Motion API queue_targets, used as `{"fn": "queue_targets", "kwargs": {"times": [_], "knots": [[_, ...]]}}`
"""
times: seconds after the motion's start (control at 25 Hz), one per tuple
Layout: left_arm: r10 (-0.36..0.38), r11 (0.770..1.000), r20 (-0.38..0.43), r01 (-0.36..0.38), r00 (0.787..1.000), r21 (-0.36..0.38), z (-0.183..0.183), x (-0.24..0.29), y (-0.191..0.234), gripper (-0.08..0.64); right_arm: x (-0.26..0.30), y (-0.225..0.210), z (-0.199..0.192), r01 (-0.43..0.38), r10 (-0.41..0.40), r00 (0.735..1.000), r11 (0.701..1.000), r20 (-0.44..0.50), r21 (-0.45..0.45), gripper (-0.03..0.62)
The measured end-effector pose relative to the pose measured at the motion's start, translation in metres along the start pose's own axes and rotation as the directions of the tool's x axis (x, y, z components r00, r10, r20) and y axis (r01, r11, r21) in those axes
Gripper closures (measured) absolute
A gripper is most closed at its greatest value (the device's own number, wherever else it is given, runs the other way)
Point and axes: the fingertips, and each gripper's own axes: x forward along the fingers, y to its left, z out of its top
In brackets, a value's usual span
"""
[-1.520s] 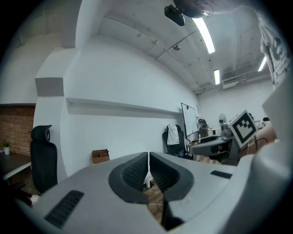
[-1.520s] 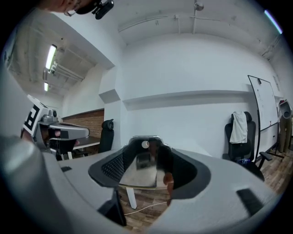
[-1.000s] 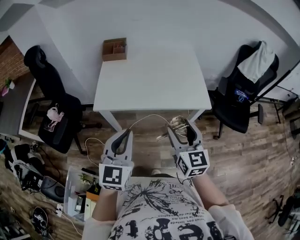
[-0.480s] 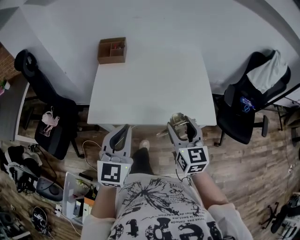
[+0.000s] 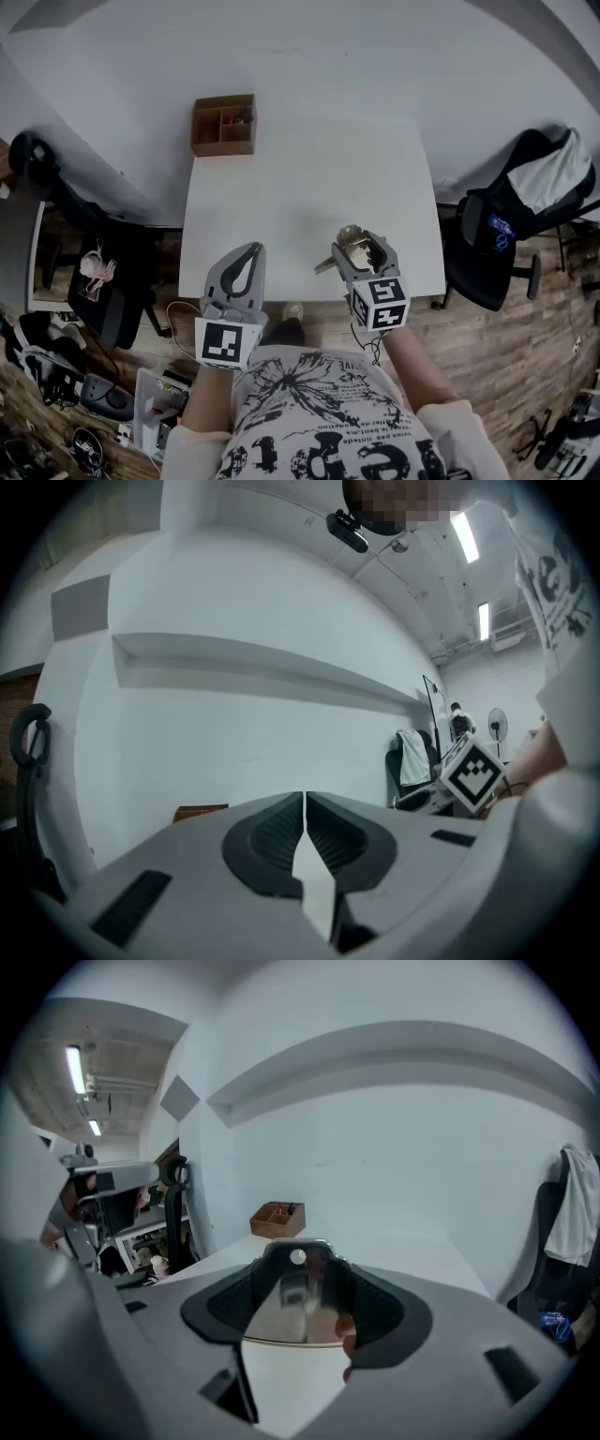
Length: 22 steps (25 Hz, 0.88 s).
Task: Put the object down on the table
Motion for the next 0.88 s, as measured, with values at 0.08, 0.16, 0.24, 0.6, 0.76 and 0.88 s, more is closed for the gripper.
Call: {"fn": "queue_targets", "kwargs": {"times": [0.08,0.16,0.24,0.6,0.76,0.88], "knots": [[0.001,1.000,-0.006,-0.001,1.000,-0.005,-0.006,0.011,0.019,0.548,0.027,-0.001,-0.007,0.000,0.000,0.999,1.000,-0.047,0.004,0.313],[0.001,1.000,-0.016,-0.002,1.000,-0.015,-0.013,0.020,0.036,0.548,0.052,-0.001,-0.016,0.001,0.000,0.996,1.000,-0.092,0.005,0.313],[0.003,1.000,-0.018,-0.003,1.000,-0.020,-0.020,0.031,0.051,0.548,0.077,-0.005,-0.027,-0.001,0.001,0.990,1.000,-0.141,0.001,0.312],[-0.008,0.998,-0.090,0.003,0.996,-0.056,-0.047,0.074,0.086,0.548,0.156,-0.026,-0.075,0.027,0.001,0.945,0.996,-0.326,0.081,0.311],[-0.015,0.998,-0.111,0.008,0.994,-0.060,-0.056,0.085,0.096,0.548,0.179,-0.030,-0.092,0.043,-0.006,0.919,0.996,-0.394,0.084,0.311],[-0.024,0.998,-0.124,0.015,0.992,-0.068,-0.063,0.093,0.099,0.548,0.191,-0.033,-0.102,0.053,-0.020,0.898,0.997,-0.439,0.064,0.311]]}}
